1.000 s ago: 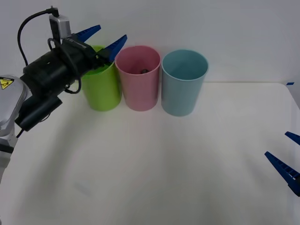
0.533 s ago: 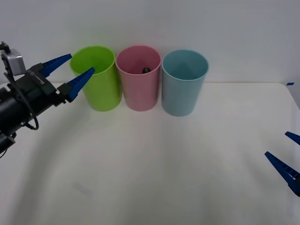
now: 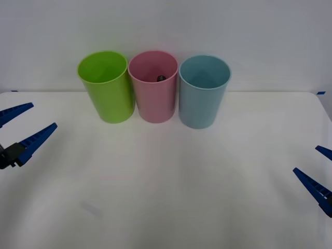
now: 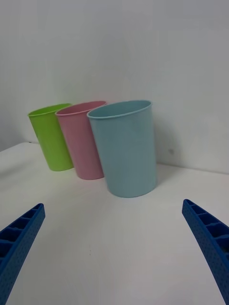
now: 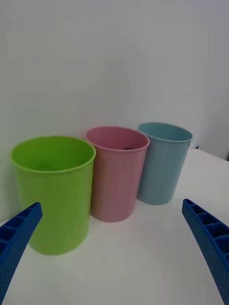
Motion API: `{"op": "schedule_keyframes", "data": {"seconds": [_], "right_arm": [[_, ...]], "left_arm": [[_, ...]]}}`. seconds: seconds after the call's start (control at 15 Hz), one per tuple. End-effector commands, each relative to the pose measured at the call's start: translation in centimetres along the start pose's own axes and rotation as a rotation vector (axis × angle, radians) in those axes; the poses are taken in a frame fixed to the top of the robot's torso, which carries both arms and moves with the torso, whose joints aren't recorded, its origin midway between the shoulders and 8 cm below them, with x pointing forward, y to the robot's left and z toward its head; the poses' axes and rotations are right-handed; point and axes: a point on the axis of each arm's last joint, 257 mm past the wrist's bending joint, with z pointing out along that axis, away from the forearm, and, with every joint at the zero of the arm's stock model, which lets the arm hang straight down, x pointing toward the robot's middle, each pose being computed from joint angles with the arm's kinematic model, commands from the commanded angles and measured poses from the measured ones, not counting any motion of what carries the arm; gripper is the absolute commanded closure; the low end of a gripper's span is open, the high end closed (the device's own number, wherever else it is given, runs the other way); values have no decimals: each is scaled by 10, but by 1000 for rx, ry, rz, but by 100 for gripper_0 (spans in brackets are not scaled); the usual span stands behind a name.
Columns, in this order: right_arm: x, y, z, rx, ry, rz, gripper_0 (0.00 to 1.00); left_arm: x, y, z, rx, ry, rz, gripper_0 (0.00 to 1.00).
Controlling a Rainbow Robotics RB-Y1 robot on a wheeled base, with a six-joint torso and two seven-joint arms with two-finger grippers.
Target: Grasp the object on the table and drop it into the matching bin: aluminum can to the light blue bin, PET bottle to the pink bin.
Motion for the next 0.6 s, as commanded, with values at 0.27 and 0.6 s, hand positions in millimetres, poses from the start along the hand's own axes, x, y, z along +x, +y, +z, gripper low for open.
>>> {"op": "schedule_keyframes", "data": {"seconds": [0.27,0.6], "right_arm": [[0,0,0,0,0,0,0],[0,0,0,0,0,0,0]], "left_arm": [[61,12,-62,10,135,35,0],[91,17,-95,57,216,-4,0]]}}
